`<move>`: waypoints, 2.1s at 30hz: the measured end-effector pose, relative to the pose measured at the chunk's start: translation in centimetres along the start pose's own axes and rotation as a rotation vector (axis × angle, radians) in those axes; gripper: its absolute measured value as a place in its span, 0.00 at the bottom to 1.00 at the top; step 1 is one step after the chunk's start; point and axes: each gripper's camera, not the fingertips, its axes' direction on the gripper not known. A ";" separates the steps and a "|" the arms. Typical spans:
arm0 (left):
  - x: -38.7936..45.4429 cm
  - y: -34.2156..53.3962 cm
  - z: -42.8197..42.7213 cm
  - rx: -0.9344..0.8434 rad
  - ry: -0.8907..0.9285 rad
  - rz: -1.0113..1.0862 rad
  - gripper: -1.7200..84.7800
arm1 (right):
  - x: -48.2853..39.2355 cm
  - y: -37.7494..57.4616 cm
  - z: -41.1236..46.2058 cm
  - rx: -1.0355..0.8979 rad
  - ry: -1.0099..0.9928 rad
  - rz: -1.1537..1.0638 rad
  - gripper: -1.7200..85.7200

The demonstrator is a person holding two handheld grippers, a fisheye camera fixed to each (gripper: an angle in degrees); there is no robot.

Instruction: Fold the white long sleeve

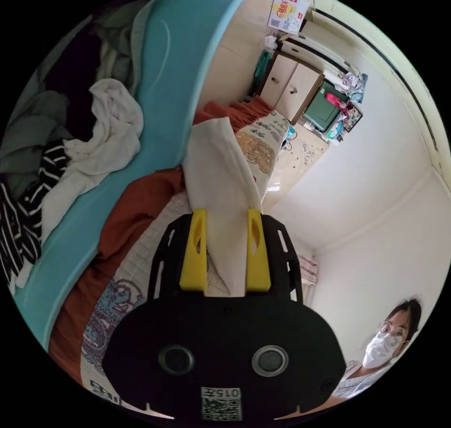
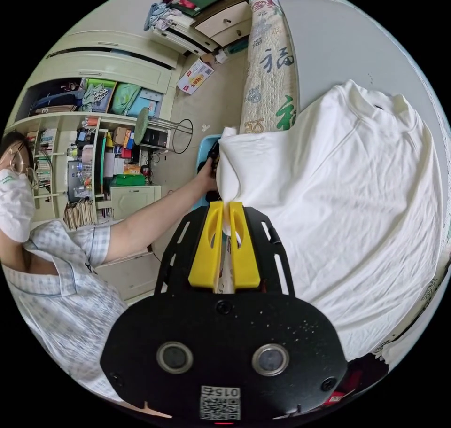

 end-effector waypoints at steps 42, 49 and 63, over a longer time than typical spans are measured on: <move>49.7 42.0 17.8 -0.540 -0.285 1.324 0.02 | 2.0 24.1 -20.0 0.232 -0.203 0.414 0.05; 35.3 50.9 31.8 -1.079 -0.654 0.984 0.05 | 10.3 34.4 -26.3 0.278 -0.139 0.619 0.10; 41.4 41.8 23.5 -0.507 -0.742 0.527 0.11 | 12.1 32.4 -24.7 0.043 0.024 0.441 0.14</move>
